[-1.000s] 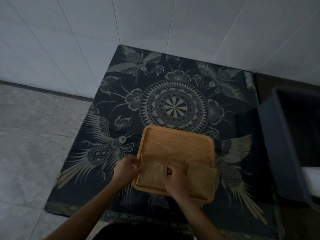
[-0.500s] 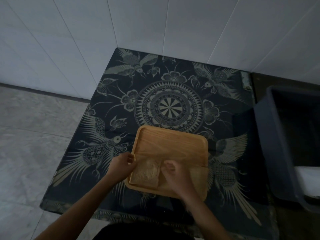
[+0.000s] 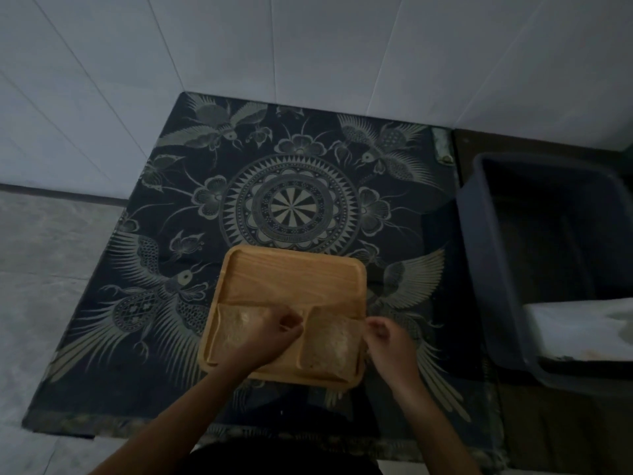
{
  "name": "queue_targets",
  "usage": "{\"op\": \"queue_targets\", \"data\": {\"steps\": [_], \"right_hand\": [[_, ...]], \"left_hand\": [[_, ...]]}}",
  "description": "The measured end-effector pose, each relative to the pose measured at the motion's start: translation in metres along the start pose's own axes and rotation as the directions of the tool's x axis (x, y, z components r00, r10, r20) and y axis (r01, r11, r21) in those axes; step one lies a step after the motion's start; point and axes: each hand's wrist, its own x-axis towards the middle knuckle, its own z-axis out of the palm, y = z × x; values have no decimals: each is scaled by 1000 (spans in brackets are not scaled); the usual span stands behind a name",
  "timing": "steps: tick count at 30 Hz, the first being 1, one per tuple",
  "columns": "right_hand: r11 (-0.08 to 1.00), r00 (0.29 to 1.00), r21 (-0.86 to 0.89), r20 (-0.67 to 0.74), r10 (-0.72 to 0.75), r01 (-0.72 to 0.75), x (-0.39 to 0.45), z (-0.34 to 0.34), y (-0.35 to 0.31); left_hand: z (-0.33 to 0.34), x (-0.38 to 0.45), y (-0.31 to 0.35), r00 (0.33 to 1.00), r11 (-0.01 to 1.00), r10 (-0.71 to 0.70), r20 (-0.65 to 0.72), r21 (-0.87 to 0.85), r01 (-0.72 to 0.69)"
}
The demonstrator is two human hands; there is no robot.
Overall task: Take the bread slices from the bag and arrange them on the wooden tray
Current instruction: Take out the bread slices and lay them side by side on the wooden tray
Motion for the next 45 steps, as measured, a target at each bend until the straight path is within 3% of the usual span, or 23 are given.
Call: {"op": "queue_targets", "data": {"steps": [8, 13, 16, 22, 32, 37, 45], "right_hand": [[972, 968, 130, 186, 171, -196, -3, 6, 24], [940, 954, 226, 221, 204, -254, -6, 13, 29], [910, 941, 282, 236, 241, -304, -6, 13, 28], [912, 961, 330, 208, 182, -244, -2, 13, 14], [935, 972, 333, 229, 48, -125, 20, 46, -54], [940, 960, 304, 270, 69, -153, 41, 81, -84], [963, 964, 237, 260, 63, -127, 66, 134, -110]], "left_hand": [[28, -1, 2, 992, 993, -113, -54, -44, 111], [37, 0, 3, 965, 929, -263, -3, -271, 252], [41, -1, 3, 963, 914, -271, -1, -313, 257], [26, -2, 8, 970, 868, -236, 52, -439, 234], [-43, 20, -13, 976, 837, -219, -3, -514, 186], [-82, 39, -29, 953, 867, -272, -137, -463, 181], [-119, 73, -54, 915, 904, -345, -207, -334, 266]]}}
